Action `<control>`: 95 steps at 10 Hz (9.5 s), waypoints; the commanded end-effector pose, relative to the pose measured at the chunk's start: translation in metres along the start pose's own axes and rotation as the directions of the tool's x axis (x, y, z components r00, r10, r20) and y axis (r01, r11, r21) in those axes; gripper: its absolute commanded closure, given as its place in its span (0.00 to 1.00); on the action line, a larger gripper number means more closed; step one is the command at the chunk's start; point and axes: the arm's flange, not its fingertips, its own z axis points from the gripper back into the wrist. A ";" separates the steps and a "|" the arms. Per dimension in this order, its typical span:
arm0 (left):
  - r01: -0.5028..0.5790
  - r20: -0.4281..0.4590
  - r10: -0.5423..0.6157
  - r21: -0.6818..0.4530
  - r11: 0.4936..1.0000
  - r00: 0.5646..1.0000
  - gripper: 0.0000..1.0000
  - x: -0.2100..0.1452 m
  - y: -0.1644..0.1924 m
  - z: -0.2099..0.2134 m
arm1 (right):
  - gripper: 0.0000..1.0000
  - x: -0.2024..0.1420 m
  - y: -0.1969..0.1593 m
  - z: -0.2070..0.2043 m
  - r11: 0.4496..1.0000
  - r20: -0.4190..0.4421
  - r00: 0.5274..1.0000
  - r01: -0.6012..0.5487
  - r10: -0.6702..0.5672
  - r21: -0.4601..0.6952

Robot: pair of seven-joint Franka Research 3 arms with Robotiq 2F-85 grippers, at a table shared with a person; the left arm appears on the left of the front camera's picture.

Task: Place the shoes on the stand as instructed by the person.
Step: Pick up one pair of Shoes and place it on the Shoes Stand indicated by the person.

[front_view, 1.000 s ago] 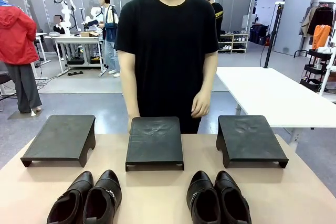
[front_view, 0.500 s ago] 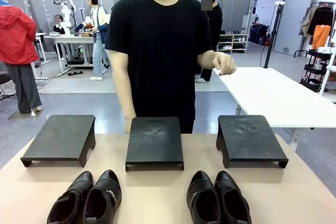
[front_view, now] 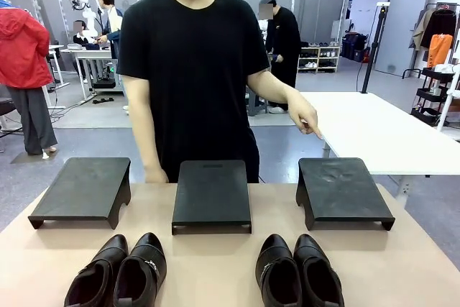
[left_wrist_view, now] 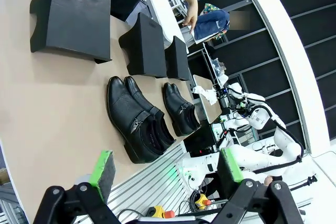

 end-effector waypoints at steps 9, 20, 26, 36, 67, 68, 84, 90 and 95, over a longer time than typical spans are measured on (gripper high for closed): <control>0.009 0.006 -0.009 -0.012 1.000 1.000 0.00 0.000 0.000 0.001 | 0.00 0.014 0.055 -0.016 0.989 -0.083 0.996 0.015 -0.028 -0.144; 0.009 0.006 -0.009 -0.012 1.000 1.000 0.00 0.000 0.000 0.001 | 0.00 -0.001 0.220 -0.249 0.804 -0.418 0.894 -0.125 -0.163 -0.581; 0.009 0.006 -0.009 -0.012 1.000 1.000 0.00 0.000 0.000 0.001 | 0.00 -0.071 0.168 -0.345 0.602 -0.358 0.903 -0.152 -0.238 -0.784; 0.009 0.006 -0.009 -0.012 1.000 1.000 0.00 0.000 0.000 0.001 | 0.00 -0.122 0.092 -0.412 0.470 -0.358 0.881 -0.186 -0.309 -0.863; 0.009 0.006 -0.009 -0.012 1.000 1.000 0.00 0.000 0.000 0.001 | 1.00 -0.081 0.122 -0.356 0.492 -0.386 0.919 -0.302 -0.076 -0.816; 0.009 0.006 -0.009 -0.012 1.000 1.000 0.00 0.000 0.000 0.001 | 1.00 -0.067 0.120 -0.351 0.483 -0.367 0.928 -0.296 -0.058 -0.824; 0.009 0.006 -0.009 -0.012 1.000 1.000 0.00 0.000 0.000 0.001 | 1.00 0.168 0.083 -0.358 0.460 -0.336 0.942 -0.305 0.015 -0.834; 0.009 0.006 -0.009 -0.012 1.000 1.000 0.00 0.000 0.000 0.001 | 1.00 0.184 0.058 -0.370 0.462 -0.333 0.942 -0.309 0.030 -0.832; 0.009 0.006 -0.009 -0.012 1.000 1.000 0.00 0.000 0.000 0.001 | 1.00 0.193 0.037 -0.379 0.462 -0.302 0.951 -0.299 0.070 -0.835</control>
